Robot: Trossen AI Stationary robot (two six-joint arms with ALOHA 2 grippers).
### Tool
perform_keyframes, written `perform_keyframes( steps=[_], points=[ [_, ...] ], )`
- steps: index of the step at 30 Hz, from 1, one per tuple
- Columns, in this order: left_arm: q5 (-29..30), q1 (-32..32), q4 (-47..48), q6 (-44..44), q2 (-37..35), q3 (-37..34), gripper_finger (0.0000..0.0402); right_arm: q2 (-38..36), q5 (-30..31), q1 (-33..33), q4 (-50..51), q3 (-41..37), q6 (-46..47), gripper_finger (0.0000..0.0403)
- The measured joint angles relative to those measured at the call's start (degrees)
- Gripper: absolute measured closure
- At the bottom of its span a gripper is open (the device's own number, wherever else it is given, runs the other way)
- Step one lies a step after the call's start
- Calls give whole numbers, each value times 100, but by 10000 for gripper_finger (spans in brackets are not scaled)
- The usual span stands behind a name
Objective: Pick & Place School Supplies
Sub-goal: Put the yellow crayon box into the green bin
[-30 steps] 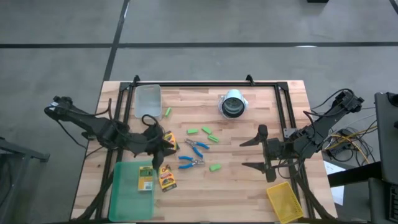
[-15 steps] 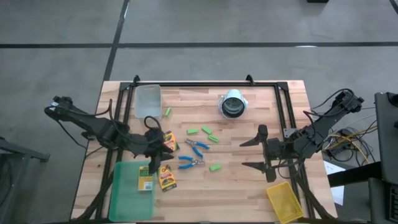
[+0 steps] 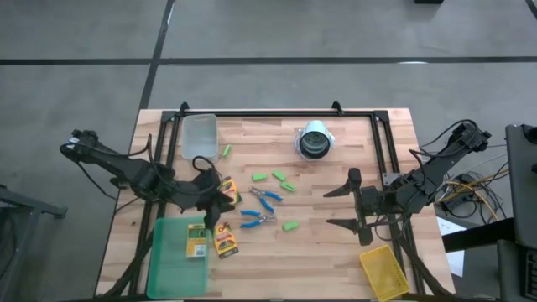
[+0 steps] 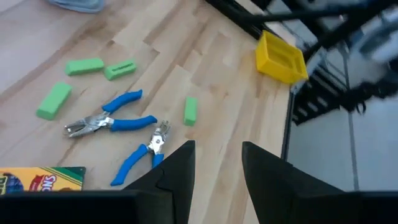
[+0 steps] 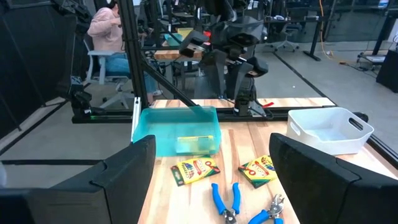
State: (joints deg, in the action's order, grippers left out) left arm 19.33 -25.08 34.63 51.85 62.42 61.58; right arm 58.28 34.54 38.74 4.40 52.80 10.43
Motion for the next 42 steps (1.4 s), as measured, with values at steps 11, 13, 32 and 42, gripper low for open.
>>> perform_keyframes(
  steps=[11, 13, 32, 42],
  points=[
    [1492, -100, 88, 1105, -162, -419, 310, 0, 0, 0, 0, 0, -2, 106],
    [1824, -207, 97, 1514, -304, -630, 313, 0, 0, 0, 0, 0, -9, 106],
    [2042, -317, -1803, 4007, -2034, -3325, 313, 0, 0, -2, 0, 0, -10, 99],
    [1899, -297, -3409, 5002, -2568, -4895, 265, 0, 0, 0, 2, 0, -1, 104]
  ],
)
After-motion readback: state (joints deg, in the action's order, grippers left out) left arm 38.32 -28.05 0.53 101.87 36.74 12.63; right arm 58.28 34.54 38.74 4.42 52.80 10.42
